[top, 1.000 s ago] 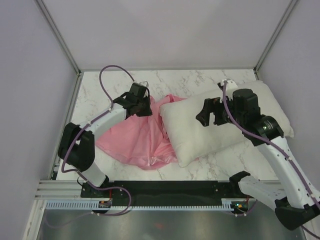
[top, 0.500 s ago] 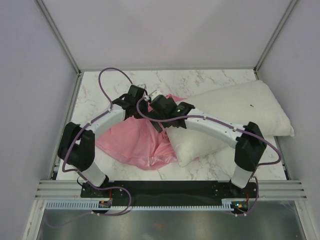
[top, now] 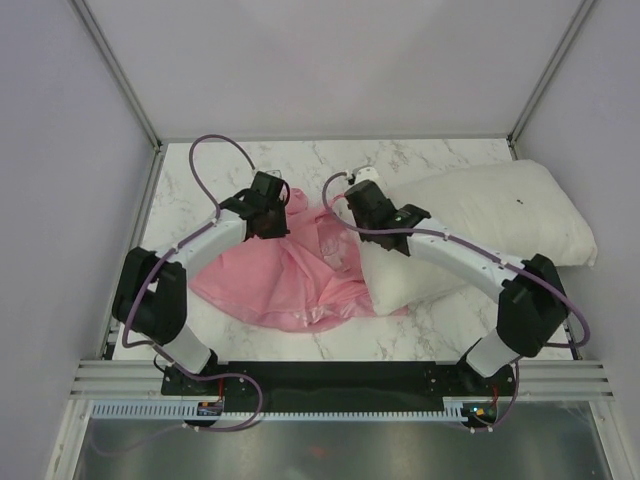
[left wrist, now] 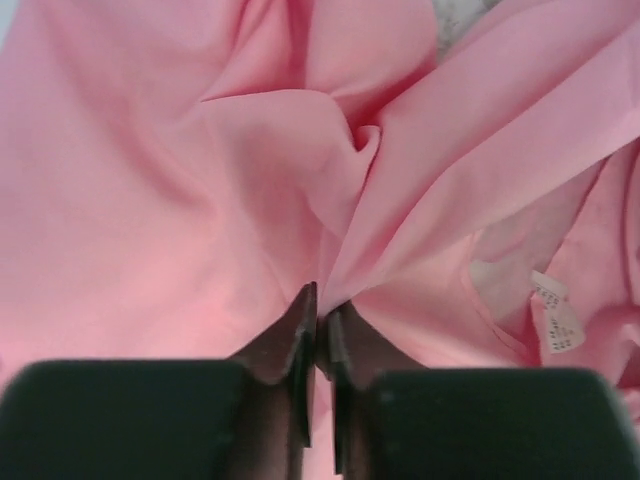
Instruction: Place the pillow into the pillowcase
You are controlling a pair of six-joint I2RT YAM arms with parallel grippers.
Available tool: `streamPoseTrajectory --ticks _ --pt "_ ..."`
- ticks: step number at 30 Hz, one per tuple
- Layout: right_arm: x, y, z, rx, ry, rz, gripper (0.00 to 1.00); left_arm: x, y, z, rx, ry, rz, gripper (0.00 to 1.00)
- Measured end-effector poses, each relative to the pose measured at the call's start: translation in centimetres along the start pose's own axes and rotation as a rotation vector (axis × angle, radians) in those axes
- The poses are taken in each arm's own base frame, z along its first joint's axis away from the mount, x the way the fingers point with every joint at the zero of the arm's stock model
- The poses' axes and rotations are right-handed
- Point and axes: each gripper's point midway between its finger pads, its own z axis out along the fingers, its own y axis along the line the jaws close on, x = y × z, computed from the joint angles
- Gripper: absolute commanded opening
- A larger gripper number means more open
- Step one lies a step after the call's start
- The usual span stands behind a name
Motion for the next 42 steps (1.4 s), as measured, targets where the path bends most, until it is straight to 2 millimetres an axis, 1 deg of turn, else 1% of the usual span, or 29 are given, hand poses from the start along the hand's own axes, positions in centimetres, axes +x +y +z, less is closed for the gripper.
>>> streamPoseTrajectory --ticks 2,3,4,6,8,12,15,17,19,21,23,24,25,27,29,31,32,33,35,38,39,40,41,42 --pt "-0.9 -1.2 -0.4 -0.046 -0.023 0.078 0.00 0.1 0.5 -0.2 -0.032 -0.003 0.010 0.26" --pt "-1.2 -1.5 -0.6 -0.077 -0.032 0.113 0.00 0.0 0.7 -0.5 -0.046 -0.008 0.015 0.31" --pt "-1.6 -1.8 -0.7 -0.103 -0.041 0.142 0.00 -0.1 0.7 -0.8 -0.057 -0.017 0.022 0.34" --pt "-2.1 -2.1 -0.9 -0.154 -0.055 0.193 0.00 -0.4 -0.1 -1.6 -0.068 -0.040 0.049 0.37" --pt "-2.1 -1.9 -0.8 -0.203 -0.053 0.227 0.00 -0.8 -1.6 -2.5 -0.060 -0.068 0.082 0.39" --pt "-1.9 -1.7 -0.7 -0.287 -0.040 0.294 0.00 -1.1 -6.8 -4.6 0.007 -0.131 0.169 0.39" --pt "-2.0 -2.1 -1.0 -0.333 -0.045 0.344 0.00 -1.2 -10.1 -5.9 0.064 -0.160 0.212 0.38" --pt "-2.3 -2.7 -1.7 -0.356 -0.057 0.374 0.00 -1.5 -11.5 -6.0 0.083 -0.167 0.223 0.38" --pt "-2.9 -3.5 -2.5 -0.378 -0.077 0.402 0.00 -1.7 -12.0 -5.1 0.076 -0.161 0.226 0.46" --pt "-3.5 -4.3 -3.2 -0.394 -0.102 0.424 0.00 -1.6 -12.0 -3.4 0.044 -0.141 0.231 0.53" --pt "-4.2 -5.0 -4.0 -0.408 -0.126 0.444 0.00 -1.0 -11.5 -1.2 -0.009 -0.105 0.240 0.54" --pt "-4.4 -5.2 -4.3 -0.414 -0.135 0.450 0.00 -0.5 -10.9 0.2 -0.038 -0.079 0.245 0.55" --pt "-4.5 -5.4 -4.4 -0.417 -0.139 0.454 0.00 -0.1 -10.4 1.1 -0.059 -0.061 0.249 0.55" --pt "-4.6 -5.4 -4.8 -0.429 -0.146 0.458 0.00 1.0 -8.8 3.1 -0.119 -0.011 0.254 0.56" --pt "-4.7 -5.5 -4.9 -0.434 -0.146 0.462 0.00 1.6 -7.6 4.4 -0.160 0.028 0.255 0.56" --pt "-4.5 -5.4 -5.0 -0.442 -0.144 0.464 0.00 1.5 -7.0 5.3 -0.184 0.040 0.250 0.54" --pt "-4.5 -5.4 -5.0 -0.445 -0.142 0.465 0.00 1.2 -6.8 5.6 -0.195 0.036 0.246 0.48" --pt "-4.4 -5.4 -5.1 -0.448 -0.141 0.466 0.00 0.9 -6.7 5.9 -0.203 0.032 0.241 0.46" --pt "-4.3 -5.3 -5.1 -0.453 -0.138 0.467 0.00 0.3 -6.6 6.0 -0.209 0.022 0.231 0.45" --pt "-4.2 -5.3 -5.1 -0.458 -0.135 0.466 0.00 -0.4 -6.4 6.1 -0.212 0.009 0.219 0.36" --pt "-4.1 -5.2 -5.1 -0.460 -0.133 0.466 0.00 -0.6 -6.4 6.1 -0.211 0.006 0.216 0.26" --pt "-3.9 -5.2 -5.1 -0.462 -0.130 0.466 0.00 -0.7 -6.5 6.2 -0.210 0.005 0.211 0.21" --pt "-3.8 -5.1 -5.1 -0.463 -0.127 0.466 0.00 -0.7 -6.4 6.2 -0.208 0.008 0.211 0.11" --pt "-3.7 -5.1 -5.1 -0.464 -0.126 0.466 0.00 -0.6 -6.4 6.2 -0.204 0.013 0.209 0.08"
